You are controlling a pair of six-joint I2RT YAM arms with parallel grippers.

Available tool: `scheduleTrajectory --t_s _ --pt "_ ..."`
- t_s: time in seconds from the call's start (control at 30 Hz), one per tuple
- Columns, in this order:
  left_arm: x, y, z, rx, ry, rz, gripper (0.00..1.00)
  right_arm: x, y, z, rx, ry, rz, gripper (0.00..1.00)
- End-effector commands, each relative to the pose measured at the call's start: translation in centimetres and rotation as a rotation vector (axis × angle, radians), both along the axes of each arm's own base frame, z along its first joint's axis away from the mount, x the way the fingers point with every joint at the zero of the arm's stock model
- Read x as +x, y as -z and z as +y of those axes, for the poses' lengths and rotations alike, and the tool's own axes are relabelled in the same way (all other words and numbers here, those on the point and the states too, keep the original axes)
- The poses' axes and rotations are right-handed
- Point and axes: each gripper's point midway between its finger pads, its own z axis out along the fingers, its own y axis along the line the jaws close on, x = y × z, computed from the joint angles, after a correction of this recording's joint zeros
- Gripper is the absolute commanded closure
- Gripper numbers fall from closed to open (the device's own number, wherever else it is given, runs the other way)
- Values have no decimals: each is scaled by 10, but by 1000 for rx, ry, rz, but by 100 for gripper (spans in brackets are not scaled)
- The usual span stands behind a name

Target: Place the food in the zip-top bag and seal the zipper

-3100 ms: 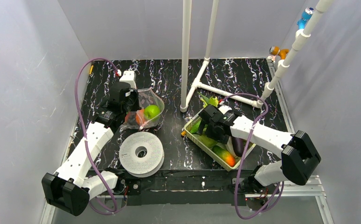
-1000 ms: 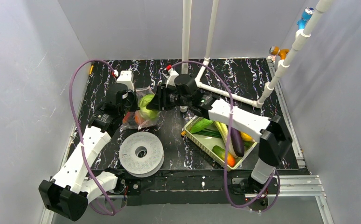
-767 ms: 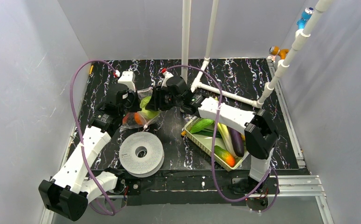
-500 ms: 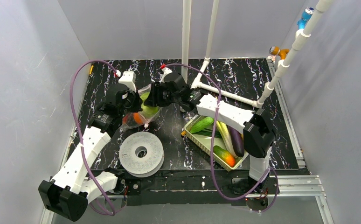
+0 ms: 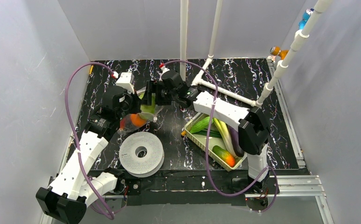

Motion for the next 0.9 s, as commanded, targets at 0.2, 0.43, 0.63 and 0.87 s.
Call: scheduleTrajectory --t_s 0.2,0.43,0.63,0.87 --pt "2 -20 13 5 -70 -80 100 -34 -50 -49 -9 17 -26 5" --pt "2 -18 11 3 -60 -76 100 -42 -50 -67 -59 22 -42 1" --pt "4 -12 11 17 -62 -60 100 -37 -54 -84 -108 115 -29 4" --pt "7 -4 14 45 -79 -51 100 -38 -28 -96 -105 195 10 31"
